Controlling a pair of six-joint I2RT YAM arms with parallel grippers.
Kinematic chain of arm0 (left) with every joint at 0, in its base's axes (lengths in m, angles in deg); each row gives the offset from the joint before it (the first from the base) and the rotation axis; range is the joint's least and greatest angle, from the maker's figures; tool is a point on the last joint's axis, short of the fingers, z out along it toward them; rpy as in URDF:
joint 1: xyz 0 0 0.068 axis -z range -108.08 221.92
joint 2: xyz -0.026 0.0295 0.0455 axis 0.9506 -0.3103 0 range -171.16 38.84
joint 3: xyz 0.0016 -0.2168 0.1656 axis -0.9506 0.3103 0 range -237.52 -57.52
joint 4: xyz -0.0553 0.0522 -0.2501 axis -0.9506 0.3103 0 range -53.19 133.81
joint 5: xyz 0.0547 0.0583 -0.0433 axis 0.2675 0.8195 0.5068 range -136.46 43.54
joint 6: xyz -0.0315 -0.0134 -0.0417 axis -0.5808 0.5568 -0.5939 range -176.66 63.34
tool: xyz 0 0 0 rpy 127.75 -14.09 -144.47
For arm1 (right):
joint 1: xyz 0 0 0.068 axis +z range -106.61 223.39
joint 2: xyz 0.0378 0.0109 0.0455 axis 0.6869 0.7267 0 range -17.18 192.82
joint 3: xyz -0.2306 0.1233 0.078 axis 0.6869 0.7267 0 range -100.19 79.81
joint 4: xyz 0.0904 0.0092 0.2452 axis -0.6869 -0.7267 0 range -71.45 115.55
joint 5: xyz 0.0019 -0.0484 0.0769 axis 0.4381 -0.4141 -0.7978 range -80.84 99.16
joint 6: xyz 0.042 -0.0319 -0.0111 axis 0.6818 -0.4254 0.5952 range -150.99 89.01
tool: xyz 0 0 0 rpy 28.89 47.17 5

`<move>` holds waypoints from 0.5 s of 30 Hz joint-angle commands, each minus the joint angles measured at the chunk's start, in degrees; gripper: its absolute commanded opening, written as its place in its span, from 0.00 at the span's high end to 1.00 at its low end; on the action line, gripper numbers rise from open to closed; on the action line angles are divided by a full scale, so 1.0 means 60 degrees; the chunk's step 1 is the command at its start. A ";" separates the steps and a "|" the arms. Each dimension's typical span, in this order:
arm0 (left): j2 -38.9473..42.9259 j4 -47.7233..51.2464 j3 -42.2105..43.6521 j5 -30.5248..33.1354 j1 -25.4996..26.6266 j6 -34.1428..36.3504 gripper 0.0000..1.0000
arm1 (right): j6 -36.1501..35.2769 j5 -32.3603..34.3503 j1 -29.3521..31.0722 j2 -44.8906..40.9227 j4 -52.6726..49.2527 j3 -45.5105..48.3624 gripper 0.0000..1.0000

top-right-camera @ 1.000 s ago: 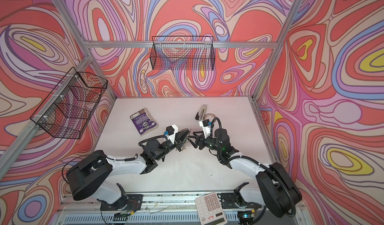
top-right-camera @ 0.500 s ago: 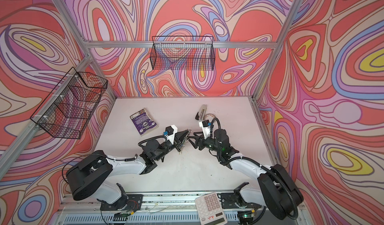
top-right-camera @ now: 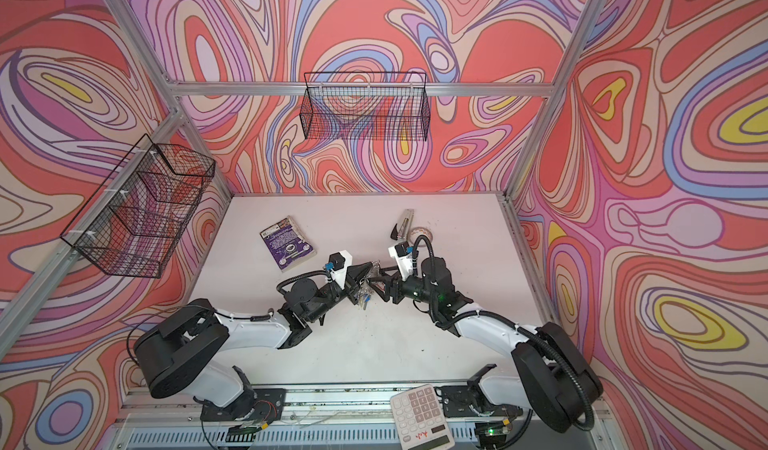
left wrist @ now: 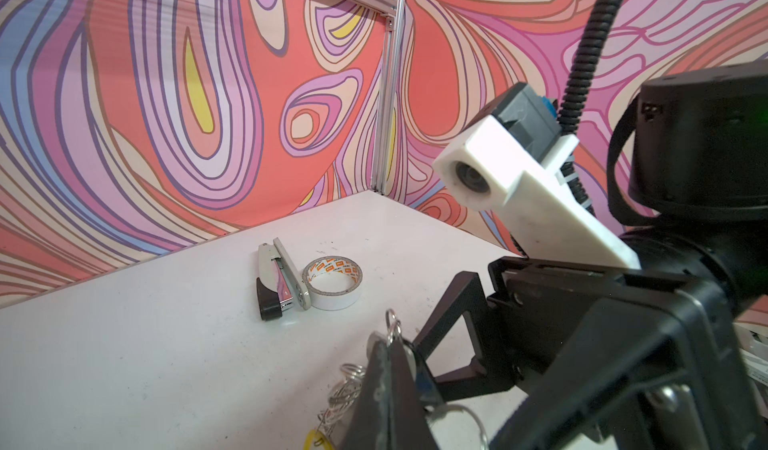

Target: Put the keys on the keyring

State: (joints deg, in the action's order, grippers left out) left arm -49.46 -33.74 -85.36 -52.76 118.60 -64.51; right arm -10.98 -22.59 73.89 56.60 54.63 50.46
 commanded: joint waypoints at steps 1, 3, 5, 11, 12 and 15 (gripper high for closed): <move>-0.0018 -0.0753 0.0002 -0.0567 0.0012 -0.0230 1.00 | -0.0105 -0.0128 0.0073 0.0019 0.0353 -0.0164 0.30; 0.0017 -0.0767 0.0066 -0.0594 0.0008 -0.0246 1.00 | -0.0142 -0.0047 0.0072 0.0051 0.0306 -0.0185 0.31; 0.0066 -0.0767 0.0134 -0.0624 0.0004 -0.0258 1.00 | -0.0207 0.0136 0.0072 0.0038 0.0208 -0.0191 0.33; 0.0370 -0.0766 0.0314 -0.0714 0.0006 -0.0280 1.00 | -0.0390 0.0638 0.0072 -0.0096 -0.0025 -0.0166 0.44; 0.0399 -0.0767 0.0343 -0.0732 0.0012 -0.0273 1.00 | -0.0419 0.0670 0.0073 -0.0103 -0.0070 -0.0190 0.46; 0.0476 -0.0753 0.0349 -0.0818 0.0003 -0.0315 1.00 | -0.0449 0.0677 0.0065 -0.0088 -0.0090 -0.0207 0.54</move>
State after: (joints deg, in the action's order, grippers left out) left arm -48.97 -33.58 -83.48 -54.29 118.36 -65.45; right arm -12.81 -20.66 74.15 56.53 54.00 50.46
